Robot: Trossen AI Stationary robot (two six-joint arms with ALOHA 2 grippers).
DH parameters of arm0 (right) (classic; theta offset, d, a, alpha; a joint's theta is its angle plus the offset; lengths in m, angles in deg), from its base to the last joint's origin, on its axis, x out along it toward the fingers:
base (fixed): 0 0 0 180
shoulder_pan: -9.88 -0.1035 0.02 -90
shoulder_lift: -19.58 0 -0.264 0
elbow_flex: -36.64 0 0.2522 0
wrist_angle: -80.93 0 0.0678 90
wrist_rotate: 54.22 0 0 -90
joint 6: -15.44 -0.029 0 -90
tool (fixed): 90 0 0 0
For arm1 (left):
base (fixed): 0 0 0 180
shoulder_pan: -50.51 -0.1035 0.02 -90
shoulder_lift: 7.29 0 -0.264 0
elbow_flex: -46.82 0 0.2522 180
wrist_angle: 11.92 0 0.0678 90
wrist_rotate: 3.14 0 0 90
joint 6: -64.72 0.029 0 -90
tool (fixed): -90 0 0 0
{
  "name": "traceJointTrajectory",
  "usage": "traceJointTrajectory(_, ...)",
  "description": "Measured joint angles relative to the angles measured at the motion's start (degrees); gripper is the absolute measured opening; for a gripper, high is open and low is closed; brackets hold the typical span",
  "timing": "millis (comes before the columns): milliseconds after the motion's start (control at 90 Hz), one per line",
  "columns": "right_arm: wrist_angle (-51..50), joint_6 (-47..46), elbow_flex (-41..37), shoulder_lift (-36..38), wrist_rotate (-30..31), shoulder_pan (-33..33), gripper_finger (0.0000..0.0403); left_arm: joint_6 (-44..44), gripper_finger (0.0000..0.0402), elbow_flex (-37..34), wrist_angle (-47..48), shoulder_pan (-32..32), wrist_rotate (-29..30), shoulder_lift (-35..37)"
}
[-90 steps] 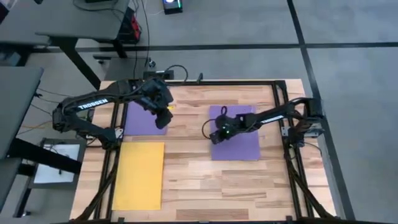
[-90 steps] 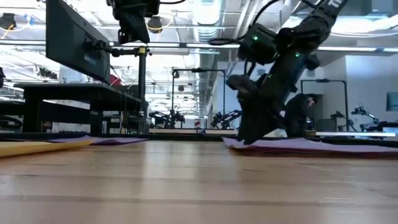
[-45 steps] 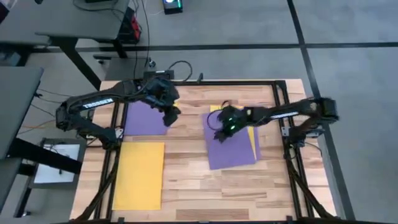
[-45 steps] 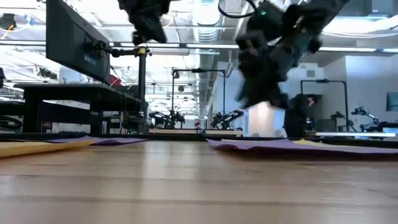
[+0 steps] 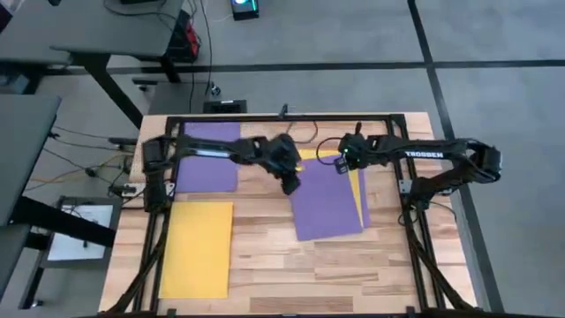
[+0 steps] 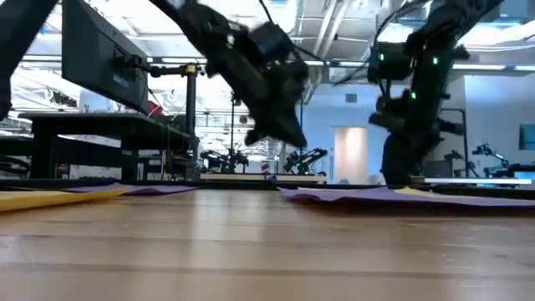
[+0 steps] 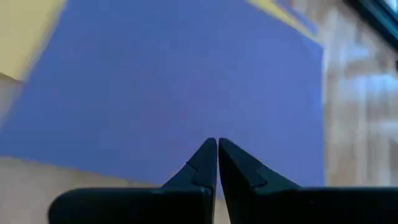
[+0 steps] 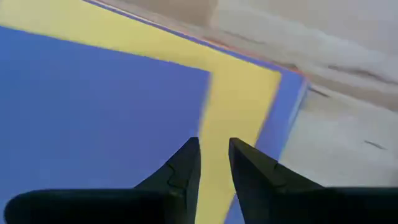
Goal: Organize paper
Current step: Stack the purple paper on top of the other purple paper
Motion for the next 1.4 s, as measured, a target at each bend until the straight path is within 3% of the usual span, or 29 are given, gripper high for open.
traceJointTrajectory(122, 2.5, 0.5, -2.6, -2.3, -0.4, 1.5, 0.0077, -3.4, 0.0, 0.0, -6.9, 1.7, -0.1, -4.9)
traceJointTrajectory(222, 3.1, 1.9, -3.3, -4.1, -0.7, 1.2, 0.0077, -4.3, 0.0, 0.0, -6.7, 2.5, 0.7, -7.0)
traceJointTrajectory(389, 2.0, 8.5, -4.3, -6.4, -0.6, 1.0, 0.0077, -2.7, 0.0, 0.1, 3.3, 3.3, 3.5, -6.3)
traceJointTrajectory(689, -5.3, 10.6, -4.2, -5.3, -0.3, 4.8, 0.0077, 1.0, 0.0, -0.1, 26.0, 4.1, 4.4, -0.6)
traceJointTrajectory(811, -7.0, 12.0, -1.3, -0.7, -4.1, 4.4, 0.0077, 1.4, 0.0, -0.1, 27.4, 4.2, 4.6, 3.8)
traceJointTrajectory(922, -5.9, 11.9, 0.8, 4.3, -13.7, 2.4, 0.0077, 1.5, 0.0, 0.0, 27.0, 4.2, 5.3, 8.4)
traceJointTrajectory(1078, 1.2, 1.7, 1.2, 9.0, -21.9, -3.3, 0.0078, 4.5, 0.0, 0.0, 29.4, 3.9, 10.6, 13.2)
traceJointTrajectory(1267, 7.4, -13.2, 1.2, 7.6, -22.1, -15.8, 0.0098, 12.3, 0.0, -0.1, 34.3, 2.1, 10.8, 13.4)
traceJointTrajectory(1400, 11.8, -25.7, 1.2, 3.1, -18.5, -26.4, 0.0129, 16.9, 0.0, -0.2, 33.7, 0.6, 9.0, 11.3)
